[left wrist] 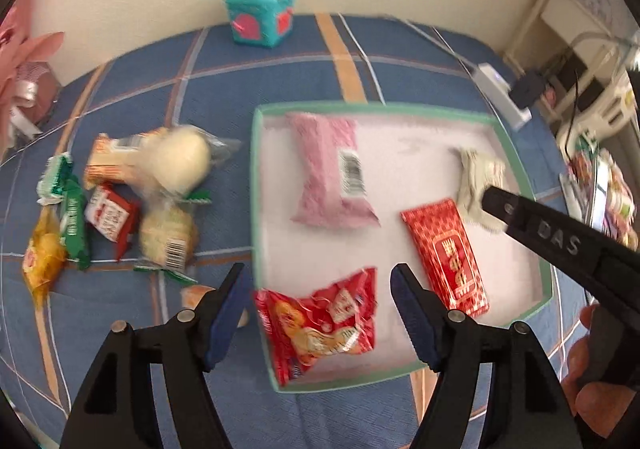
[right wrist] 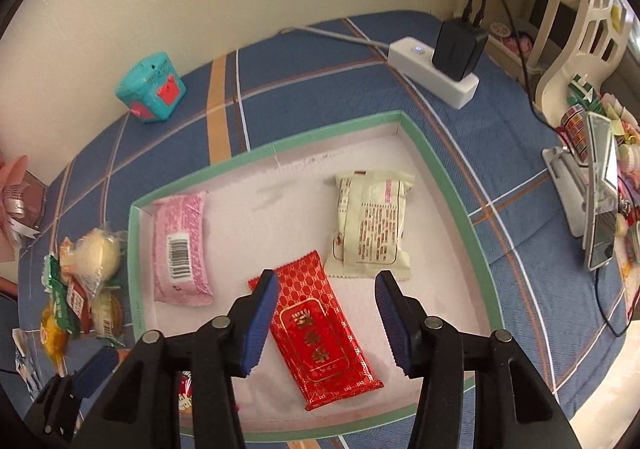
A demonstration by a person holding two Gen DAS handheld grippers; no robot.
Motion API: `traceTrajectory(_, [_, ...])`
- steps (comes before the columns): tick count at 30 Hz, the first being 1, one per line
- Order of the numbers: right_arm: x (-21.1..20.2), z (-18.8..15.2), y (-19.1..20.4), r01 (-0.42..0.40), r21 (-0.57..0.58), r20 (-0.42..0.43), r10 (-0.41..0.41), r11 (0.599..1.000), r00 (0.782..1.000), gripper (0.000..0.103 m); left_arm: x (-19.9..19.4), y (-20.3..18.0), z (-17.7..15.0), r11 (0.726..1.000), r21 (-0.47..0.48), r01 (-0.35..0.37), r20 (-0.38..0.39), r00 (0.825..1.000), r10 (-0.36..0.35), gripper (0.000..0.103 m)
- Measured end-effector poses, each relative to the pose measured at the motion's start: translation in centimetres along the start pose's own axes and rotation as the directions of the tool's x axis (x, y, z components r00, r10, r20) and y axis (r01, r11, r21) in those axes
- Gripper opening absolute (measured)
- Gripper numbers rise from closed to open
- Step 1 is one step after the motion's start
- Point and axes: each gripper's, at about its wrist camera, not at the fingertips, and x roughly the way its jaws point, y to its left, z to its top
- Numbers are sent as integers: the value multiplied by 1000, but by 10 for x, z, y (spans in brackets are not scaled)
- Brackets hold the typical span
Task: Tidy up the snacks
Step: 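Open the right tool to drop the red stick while the left tool releases the candy packet, then move the right tool to the jelly cup and grasp it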
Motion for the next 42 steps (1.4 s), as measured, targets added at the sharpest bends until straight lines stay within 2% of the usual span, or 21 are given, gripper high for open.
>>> traceTrajectory(3, [-8,2,0,-6,0,24,6,1000,1000,54,-7,14,3,998,-56,-11,25,1000,12,73])
traceTrajectory(7, [-12,0,1,-7,-9,28,8,1000,1000,54,-16,40,3,990,-128,-57,45,997,63,73])
traceTrajectory(15, [-3,-5,16,-14,-49,-1,14,999,1000,54,-22,91,2,955,-266,-133,41,988,149,73])
traceTrajectory(20, [-3,-11,35,-28,-105,-6,28,994,1000,54,-29,116,-1,934,-322,-155,44,983,178,73])
traceTrajectory(27, [-3,-14,46,-30,-141,-8,29,990,1000,54,-29,134,-3,916,-375,-145,35,985,170,73])
traceTrajectory(30, [-2,-15,46,-32,-149,-7,31,988,999,62,-28,137,-4,910,-387,-147,32,984,173,77])
traceTrajectory(31, [-1,-15,46,-31,-152,-6,30,988,1000,67,-27,138,-5,908,-392,-151,29,984,176,86])
traceTrajectory(32, [-1,-15,47,-32,-156,-4,32,987,999,73,-27,139,-5,906,-394,-152,28,984,177,91])
traceTrajectory(38, [-1,-16,52,-43,-173,12,46,984,999,103,-24,142,-6,903,-400,-157,24,983,182,93])
traceTrajectory(42, [-3,-16,53,-47,-170,30,52,984,998,103,-24,145,-6,902,-403,-156,23,983,181,93])
